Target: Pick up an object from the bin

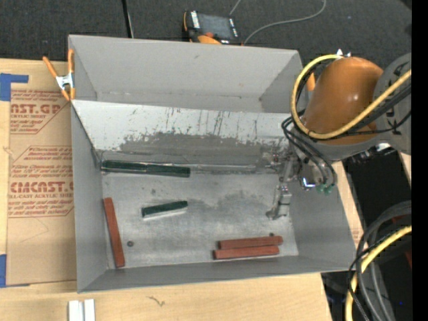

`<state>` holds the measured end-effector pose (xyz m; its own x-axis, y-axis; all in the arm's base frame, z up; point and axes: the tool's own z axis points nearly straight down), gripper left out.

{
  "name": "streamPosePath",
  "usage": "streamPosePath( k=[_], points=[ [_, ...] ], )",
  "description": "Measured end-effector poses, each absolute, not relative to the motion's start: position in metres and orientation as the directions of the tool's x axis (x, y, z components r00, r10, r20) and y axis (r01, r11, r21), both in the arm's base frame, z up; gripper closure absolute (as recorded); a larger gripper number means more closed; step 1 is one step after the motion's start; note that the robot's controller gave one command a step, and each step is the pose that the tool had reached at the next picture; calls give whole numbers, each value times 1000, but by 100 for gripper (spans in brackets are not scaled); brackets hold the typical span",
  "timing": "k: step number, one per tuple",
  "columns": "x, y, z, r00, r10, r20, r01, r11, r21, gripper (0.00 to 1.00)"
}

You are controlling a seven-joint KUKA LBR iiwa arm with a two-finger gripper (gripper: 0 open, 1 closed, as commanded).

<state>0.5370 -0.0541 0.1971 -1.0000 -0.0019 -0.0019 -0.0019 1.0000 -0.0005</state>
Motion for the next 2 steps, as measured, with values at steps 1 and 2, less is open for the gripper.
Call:
streamPosePath(
  k=[1,2],
  points=[
    [479,-100,76,-997,76,3,76,997,1,0],
    [481,-99,79,-997,72,1,72,997,0,100]
  ],
)
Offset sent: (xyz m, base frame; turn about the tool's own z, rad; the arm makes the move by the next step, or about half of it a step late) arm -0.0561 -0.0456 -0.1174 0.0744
